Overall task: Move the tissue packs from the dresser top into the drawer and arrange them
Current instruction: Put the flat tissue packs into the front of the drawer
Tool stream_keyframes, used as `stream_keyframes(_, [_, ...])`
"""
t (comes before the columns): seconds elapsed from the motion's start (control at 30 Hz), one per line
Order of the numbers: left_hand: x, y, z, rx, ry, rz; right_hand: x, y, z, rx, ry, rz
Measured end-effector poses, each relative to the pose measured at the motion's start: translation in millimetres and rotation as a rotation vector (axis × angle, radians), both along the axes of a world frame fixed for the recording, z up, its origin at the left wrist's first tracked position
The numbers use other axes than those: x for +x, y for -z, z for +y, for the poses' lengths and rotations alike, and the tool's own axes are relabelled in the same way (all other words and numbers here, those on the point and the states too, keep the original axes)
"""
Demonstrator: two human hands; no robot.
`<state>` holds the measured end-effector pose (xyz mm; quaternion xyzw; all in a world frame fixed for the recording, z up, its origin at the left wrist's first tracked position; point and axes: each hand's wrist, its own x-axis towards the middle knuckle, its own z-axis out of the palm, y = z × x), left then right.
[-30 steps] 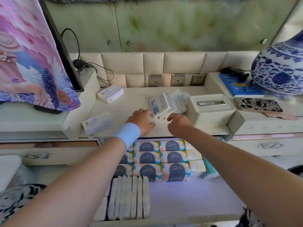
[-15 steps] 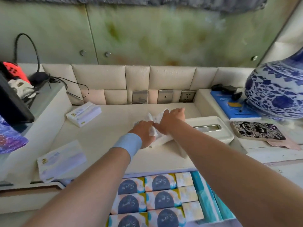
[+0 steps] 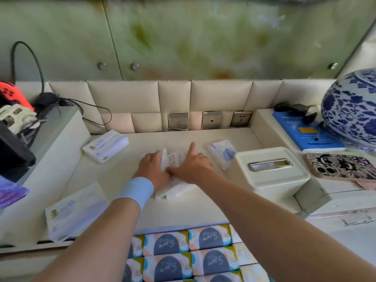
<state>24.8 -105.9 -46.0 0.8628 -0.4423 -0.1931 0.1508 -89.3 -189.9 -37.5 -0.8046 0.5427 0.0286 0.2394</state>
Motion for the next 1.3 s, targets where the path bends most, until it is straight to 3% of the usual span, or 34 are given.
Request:
stream_keyframes(0.1, [3.7,1.7,6.7,0.031,-0.081,0.045,-1.1,-7.0,-2.9,0.254,0.234,-0.205])
stream_keyframes(0.17, [1.5,-1.9,11.2,0.028,-0.107,0.101,-4.9,-10.6,0.3,0.4,0.262,-0.238])
stream_keyframes(0.37, [-8.5,-9.6,33.5,0.028,-0.106,0.176,-28.4,-11.4,28.6,0.468,0.316,-0.491])
stream_keyframes(0.57, [-29.5,-15.1,67.2,0.037,-0.188,0.302,-53.1,-20.7,71.4,0.539,0.269,-0.454])
stream_keyframes(0.83, [-83.4,-19.7,127.9,-0.01,-0.12,0.479,-111.4,-11.8,128.9,0.462,0.302,-0.521])
stream_keyframes(1.1, [-149.7,-4.4,194.7,0.021,-0.046,0.573,-183.6,-4.2,177.7,0.454,0.204,-0.408])
stream_keyframes(1.3, [-177.9,-3.7,211.0,-0.123,-0.121,0.649,-212.9,17.2,191.0,0.501,0.306,-0.543])
